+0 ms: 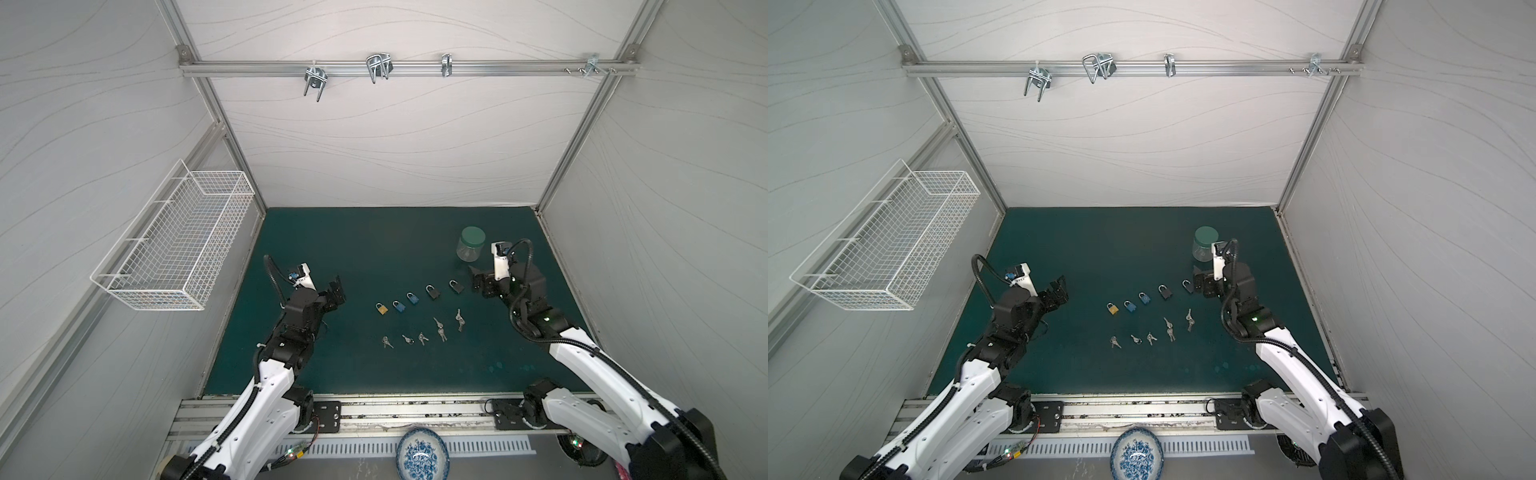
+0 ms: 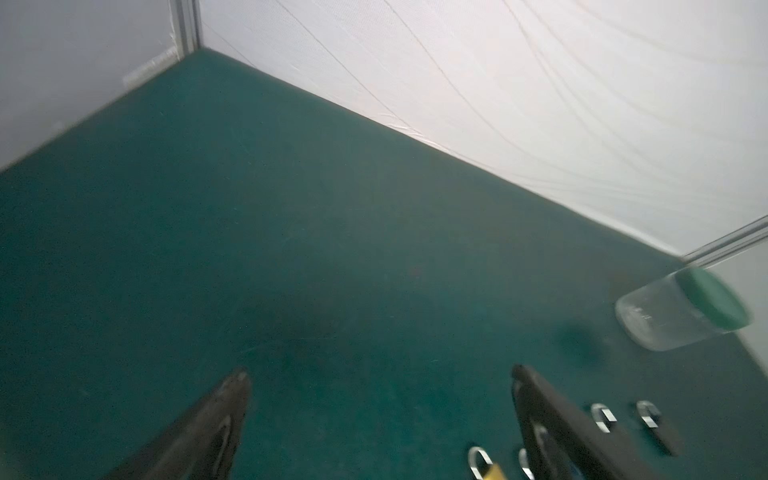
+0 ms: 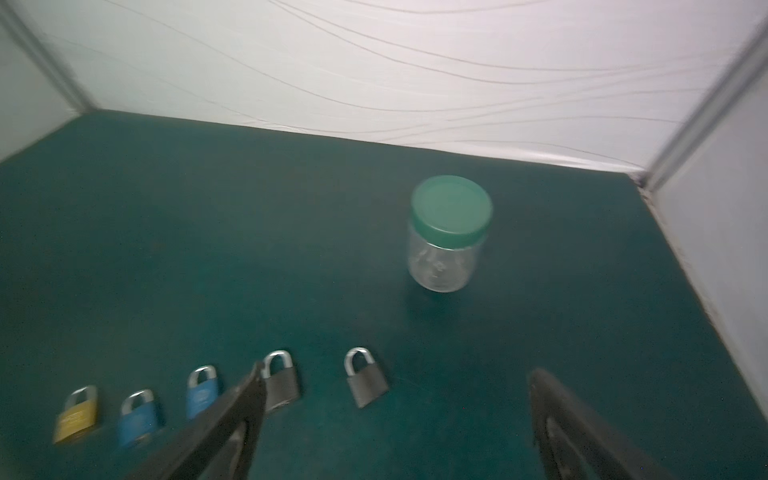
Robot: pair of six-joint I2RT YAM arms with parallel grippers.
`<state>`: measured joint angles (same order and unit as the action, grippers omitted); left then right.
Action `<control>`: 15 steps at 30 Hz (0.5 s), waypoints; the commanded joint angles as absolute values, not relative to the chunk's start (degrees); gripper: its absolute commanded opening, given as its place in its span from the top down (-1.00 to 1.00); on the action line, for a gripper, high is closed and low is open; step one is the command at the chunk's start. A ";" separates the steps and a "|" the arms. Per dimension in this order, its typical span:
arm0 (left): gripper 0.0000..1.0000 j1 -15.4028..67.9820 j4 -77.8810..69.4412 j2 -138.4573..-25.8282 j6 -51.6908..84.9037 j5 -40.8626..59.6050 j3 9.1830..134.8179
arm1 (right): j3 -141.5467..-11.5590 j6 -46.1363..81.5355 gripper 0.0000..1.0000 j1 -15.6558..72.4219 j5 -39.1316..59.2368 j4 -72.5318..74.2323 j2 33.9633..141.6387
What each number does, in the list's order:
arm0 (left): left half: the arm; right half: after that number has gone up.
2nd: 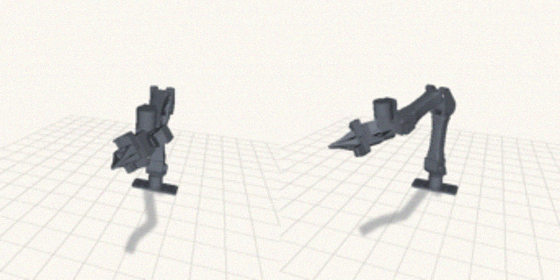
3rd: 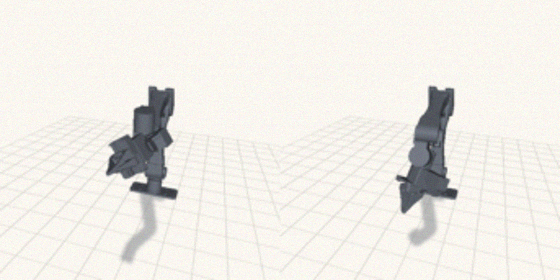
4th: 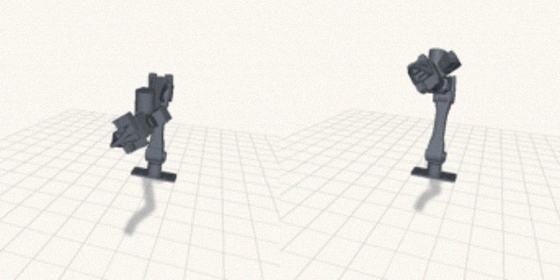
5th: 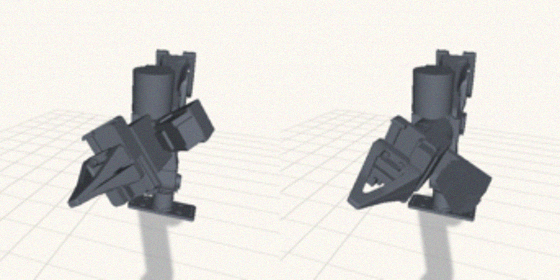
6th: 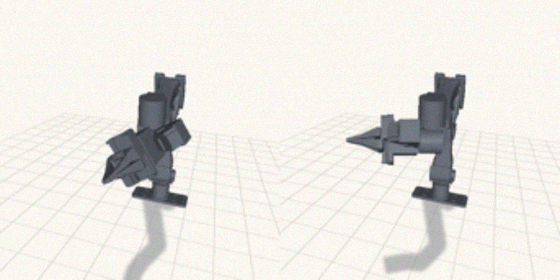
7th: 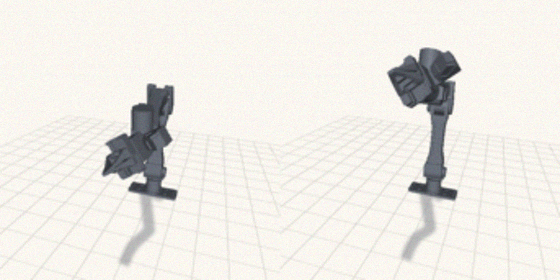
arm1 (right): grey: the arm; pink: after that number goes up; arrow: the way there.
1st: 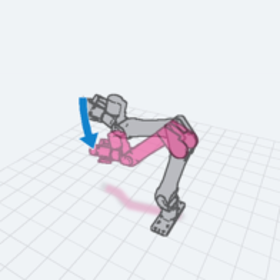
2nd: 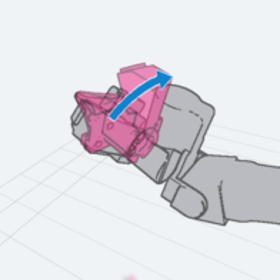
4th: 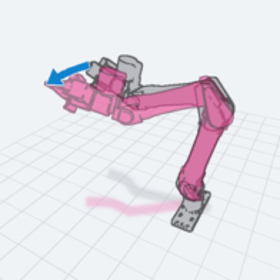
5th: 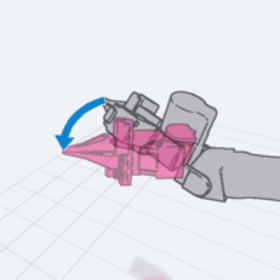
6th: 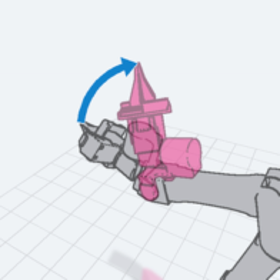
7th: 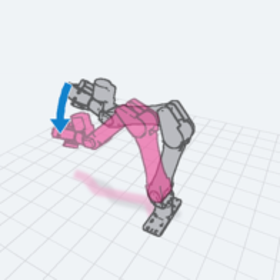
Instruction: Lock with the key
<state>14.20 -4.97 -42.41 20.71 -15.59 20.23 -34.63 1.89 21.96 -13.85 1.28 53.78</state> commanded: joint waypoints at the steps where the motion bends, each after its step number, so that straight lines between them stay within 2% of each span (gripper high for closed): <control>1: -0.97 13.21 -14.70 -43.34 8.67 -24.44 19.78 | -33.22 -2.33 -0.98 16.07 -13.31 5.25 56.06; 6: -0.97 10.34 -19.71 -51.74 6.31 -24.86 16.60 | -29.39 -5.26 -0.98 13.89 -15.99 16.06 65.92; 11: -0.96 8.63 -32.98 -64.57 3.11 -23.35 15.71 | -26.34 -3.70 -0.98 9.80 -10.91 27.95 74.51; 13: -0.97 8.01 -34.70 -67.59 1.13 -20.67 17.05 | -24.56 -1.82 -0.98 7.55 -8.59 33.48 76.49; 15: -0.97 5.56 -42.75 -70.92 1.57 -17.15 16.07 | -23.15 1.13 -0.98 5.45 -5.86 39.34 79.36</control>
<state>7.68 -27.83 -68.40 4.51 -20.69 15.68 -24.32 -1.93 7.66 -10.33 25.85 77.12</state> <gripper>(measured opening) 0.983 0.989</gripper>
